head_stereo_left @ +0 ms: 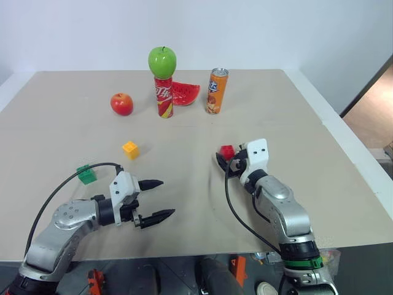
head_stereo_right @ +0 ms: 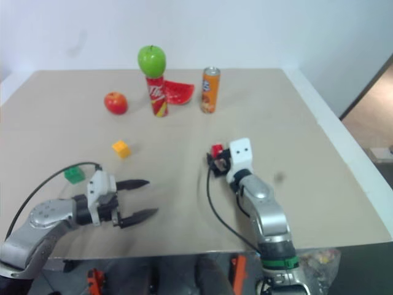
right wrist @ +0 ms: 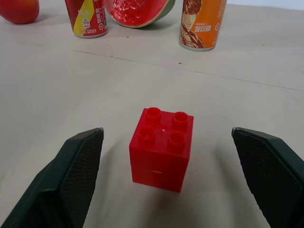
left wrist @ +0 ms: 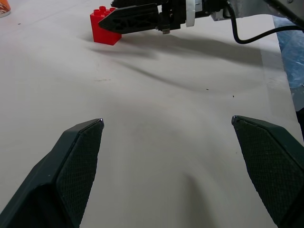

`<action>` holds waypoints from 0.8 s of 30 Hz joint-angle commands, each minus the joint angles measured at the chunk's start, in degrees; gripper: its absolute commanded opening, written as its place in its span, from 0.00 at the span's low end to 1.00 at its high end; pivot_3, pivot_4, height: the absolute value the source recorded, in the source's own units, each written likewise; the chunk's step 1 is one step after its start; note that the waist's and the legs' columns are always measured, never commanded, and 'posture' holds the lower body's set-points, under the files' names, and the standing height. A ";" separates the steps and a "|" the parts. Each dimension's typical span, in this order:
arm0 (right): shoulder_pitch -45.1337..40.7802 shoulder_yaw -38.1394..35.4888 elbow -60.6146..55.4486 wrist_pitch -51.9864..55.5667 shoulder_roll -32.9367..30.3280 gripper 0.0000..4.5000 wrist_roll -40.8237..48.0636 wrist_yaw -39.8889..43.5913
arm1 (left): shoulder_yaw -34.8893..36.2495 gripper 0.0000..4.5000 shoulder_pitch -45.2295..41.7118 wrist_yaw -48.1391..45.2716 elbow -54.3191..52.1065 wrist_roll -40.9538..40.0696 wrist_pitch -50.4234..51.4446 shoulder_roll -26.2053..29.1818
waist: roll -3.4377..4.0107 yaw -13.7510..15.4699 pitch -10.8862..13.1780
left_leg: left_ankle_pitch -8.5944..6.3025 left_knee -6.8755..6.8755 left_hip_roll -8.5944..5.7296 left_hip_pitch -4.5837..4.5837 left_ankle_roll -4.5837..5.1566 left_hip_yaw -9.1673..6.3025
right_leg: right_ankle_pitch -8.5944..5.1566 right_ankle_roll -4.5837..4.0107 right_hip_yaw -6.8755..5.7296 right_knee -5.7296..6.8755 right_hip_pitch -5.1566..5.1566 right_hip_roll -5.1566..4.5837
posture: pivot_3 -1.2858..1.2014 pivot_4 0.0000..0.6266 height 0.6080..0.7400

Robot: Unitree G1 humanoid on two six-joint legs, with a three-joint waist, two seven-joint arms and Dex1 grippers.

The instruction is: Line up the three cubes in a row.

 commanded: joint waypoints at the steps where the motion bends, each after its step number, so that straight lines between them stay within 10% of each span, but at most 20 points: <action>1: -1.74 -0.94 0.31 -0.46 1.41 1.00 0.14 -0.76 | 0.46 0.99 0.68 0.49 -2.48 -0.17 -0.91 -0.21 | 0.00 -0.01 0.00 | 0.00 -0.01 0.00 0.00 0.00 0.00 | 0.00 0.00 0.00 0.00 0.00 0.00 | 0.52 0.24 1.00; 6: -3.09 -1.96 2.57 -0.06 2.98 1.00 0.98 -1.08 | 0.42 0.99 1.23 0.99 -2.83 -0.04 -1.02 -0.26 | 0.00 -0.02 0.00 | 0.00 -0.01 0.00 0.00 0.00 0.01 | 0.00 0.00 0.00 0.00 -0.01 0.00 | 0.52 0.24 1.00; 16: -4.60 -2.26 6.25 -0.48 3.38 0.29 0.52 -0.58 | -0.07 1.00 1.05 1.89 -2.69 0.65 -1.10 -0.69 | 0.00 -0.06 0.00 | 0.00 -0.03 0.00 -0.01 0.00 0.01 | 0.00 -0.01 0.01 0.00 -0.03 0.00 | 0.52 0.24 1.00; 24: -9.97 0.38 6.57 -1.94 -4.19 0.28 1.21 11.73 | 1.10 1.00 2.00 3.42 -3.12 0.45 -0.58 -0.78 | 0.03 -0.15 0.02 | 0.00 -0.06 -0.03 -0.03 0.00 0.05 | -0.01 -0.01 0.04 -0.01 -0.05 -0.03 | 0.52 0.24 1.00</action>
